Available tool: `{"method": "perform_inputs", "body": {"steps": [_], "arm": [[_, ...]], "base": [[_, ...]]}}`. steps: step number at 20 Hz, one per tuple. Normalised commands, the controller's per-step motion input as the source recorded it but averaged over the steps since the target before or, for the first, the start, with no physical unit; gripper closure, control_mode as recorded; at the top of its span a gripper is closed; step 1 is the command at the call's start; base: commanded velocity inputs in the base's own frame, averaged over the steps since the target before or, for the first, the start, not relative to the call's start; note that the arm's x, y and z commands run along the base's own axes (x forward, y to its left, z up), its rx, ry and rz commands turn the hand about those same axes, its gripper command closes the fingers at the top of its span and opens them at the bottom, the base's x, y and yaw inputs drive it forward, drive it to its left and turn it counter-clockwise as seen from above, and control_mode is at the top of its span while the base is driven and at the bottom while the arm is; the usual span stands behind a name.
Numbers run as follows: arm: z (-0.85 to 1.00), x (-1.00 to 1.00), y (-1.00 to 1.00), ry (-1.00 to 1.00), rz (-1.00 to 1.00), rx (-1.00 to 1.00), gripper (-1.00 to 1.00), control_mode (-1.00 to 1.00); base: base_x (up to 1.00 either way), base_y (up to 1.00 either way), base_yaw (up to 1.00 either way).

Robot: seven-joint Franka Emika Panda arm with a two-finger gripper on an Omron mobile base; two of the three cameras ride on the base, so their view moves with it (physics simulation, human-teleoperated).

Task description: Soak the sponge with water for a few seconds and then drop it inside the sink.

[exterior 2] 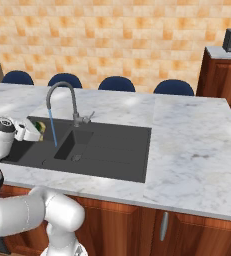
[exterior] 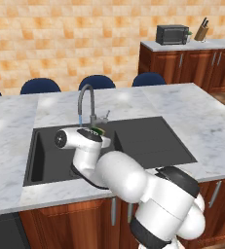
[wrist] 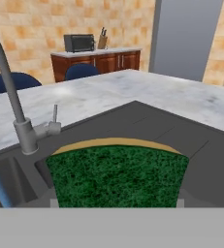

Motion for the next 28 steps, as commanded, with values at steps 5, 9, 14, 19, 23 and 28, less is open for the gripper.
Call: {"method": "perform_inputs", "body": {"steps": [5, 9, 14, 19, 23, 28], "arm": [[-0.25, 0.37, 0.00, 0.00, 0.00, -0.01, 1.00, -1.00], [-0.23, 0.30, 0.00, 0.00, 0.00, -0.01, 1.00, -1.00], [-0.07, 0.32, 0.04, 0.04, 0.00, -0.02, 1.00, -1.00], [-0.07, 0.27, 0.12, 0.05, 0.00, -0.03, 1.00, -1.00], [-0.15, 0.26, 0.13, 0.04, 0.00, -0.03, 1.00, -1.00], [-0.18, 0.38, 0.14, 0.05, 0.00, -0.05, 1.00, -1.00]], "base": [[0.00, 0.00, 0.00], [0.00, 0.00, 0.00], [0.00, 0.00, 0.00], [0.00, 0.00, 0.00], [0.00, 0.00, 0.00], [0.00, 0.00, 0.00]]}}
